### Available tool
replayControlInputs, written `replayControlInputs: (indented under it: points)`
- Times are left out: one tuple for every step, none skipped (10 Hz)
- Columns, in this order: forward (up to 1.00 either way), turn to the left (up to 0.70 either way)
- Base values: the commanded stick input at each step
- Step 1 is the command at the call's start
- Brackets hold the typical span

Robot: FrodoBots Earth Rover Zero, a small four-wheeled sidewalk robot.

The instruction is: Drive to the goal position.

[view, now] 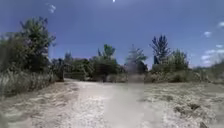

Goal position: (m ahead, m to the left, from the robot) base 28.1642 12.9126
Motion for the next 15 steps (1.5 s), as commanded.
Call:
replayControlInputs:
  points:
    - [0.45, 0.00]
    - [0.45, 0.00]
    - [0.45, 0.00]
    - [0.45, 0.00]
    - [0.45, 0.00]
    - [0.45, 0.00]
    - [0.45, 0.00]
    - [0.45, 0.00]
    - [0.45, 0.00]
    - [0.45, 0.00]
    - [0.45, 0.00]
    - [0.45, 0.00]
    - [0.45, 0.00]
    - [0.45, 0.00]
    - [0.45, 0.00]
